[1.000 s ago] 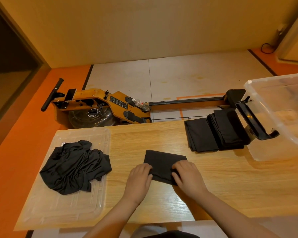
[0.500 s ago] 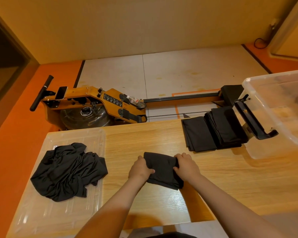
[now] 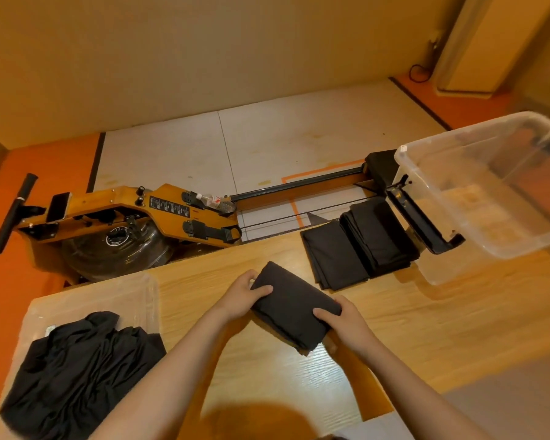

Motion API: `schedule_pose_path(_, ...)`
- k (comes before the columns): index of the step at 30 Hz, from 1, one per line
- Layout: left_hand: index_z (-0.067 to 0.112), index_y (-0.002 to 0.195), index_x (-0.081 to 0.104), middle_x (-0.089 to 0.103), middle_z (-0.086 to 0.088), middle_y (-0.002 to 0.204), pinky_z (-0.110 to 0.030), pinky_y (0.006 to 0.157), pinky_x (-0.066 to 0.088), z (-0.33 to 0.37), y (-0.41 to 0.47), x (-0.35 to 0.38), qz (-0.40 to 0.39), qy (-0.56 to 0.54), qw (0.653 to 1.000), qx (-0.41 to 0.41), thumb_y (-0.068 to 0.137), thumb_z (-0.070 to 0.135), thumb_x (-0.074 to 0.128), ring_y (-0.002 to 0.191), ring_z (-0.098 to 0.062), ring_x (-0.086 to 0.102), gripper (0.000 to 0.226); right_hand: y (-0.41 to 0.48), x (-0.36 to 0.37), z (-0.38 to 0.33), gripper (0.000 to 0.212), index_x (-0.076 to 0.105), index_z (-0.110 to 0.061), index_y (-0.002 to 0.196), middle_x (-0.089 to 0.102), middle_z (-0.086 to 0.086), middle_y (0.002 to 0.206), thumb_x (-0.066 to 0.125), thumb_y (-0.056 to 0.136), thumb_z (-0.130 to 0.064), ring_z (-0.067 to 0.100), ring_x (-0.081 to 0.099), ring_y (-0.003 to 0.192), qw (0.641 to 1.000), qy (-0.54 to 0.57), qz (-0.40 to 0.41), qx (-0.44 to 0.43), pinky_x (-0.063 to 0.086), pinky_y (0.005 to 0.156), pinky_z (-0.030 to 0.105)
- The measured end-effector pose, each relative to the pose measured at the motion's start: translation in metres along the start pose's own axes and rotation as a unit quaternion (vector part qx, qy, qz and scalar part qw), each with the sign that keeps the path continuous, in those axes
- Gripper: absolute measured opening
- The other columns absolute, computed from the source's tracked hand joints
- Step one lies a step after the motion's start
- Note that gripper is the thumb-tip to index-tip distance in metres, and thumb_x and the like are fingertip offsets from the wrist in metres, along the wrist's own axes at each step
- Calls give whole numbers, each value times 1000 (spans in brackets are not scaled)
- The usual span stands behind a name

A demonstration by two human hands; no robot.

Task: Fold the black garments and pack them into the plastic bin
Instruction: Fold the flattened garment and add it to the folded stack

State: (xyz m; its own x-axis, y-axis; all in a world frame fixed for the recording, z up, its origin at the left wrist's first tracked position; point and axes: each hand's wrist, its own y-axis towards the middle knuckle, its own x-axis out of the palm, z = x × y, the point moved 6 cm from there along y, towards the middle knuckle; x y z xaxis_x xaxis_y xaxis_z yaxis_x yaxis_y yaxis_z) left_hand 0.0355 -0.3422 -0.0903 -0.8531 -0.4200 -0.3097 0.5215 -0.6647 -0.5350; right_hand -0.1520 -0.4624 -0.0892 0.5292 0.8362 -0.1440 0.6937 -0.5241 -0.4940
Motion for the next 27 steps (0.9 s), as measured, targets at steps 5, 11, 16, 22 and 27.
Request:
schedule_pose_path(5,15,102,53,61,1,100,-18,66,47,70,43,3,-18,42,997,55,94,27,60,89,-10,60,16,4,-23,-12,17,57,-14,105,62,3,104,64,91,-20,13,62,96,995,54,83,-22,52,69,19)
schedule_pose_path(11,12,109,58,62,-8,112,-38,89,53,131,107,31,-54,34,994,92,93,25,63,103,-23,61,22,28,-54,-15,20,54,-21,110,63,3,110,62,92,-18,12,62,100,962,177,208,-14,53,72,20)
schedule_pose_path(16,11,131,41,63,-10,107,-25,71,52,120,144,52,-27,-8,999,45,95,12,59,92,-19,61,41,49,-65,18,32,53,-8,123,66,16,103,61,93,-15,20,65,89,934,247,246,78,57,71,26)
schedule_pose_path(22,16,116,50,65,-4,91,-24,80,52,112,154,44,19,-17,997,71,91,4,61,92,-16,63,31,48,-74,25,35,51,-5,124,42,6,60,62,92,-14,16,54,64,933,192,290,94,53,78,31)
schedule_pose_path(27,14,111,53,64,-1,89,-24,78,52,117,154,45,46,-56,993,96,89,0,61,84,-15,62,28,49,-75,14,19,53,-3,107,37,4,58,62,92,-10,18,52,64,921,207,319,85,48,77,26)
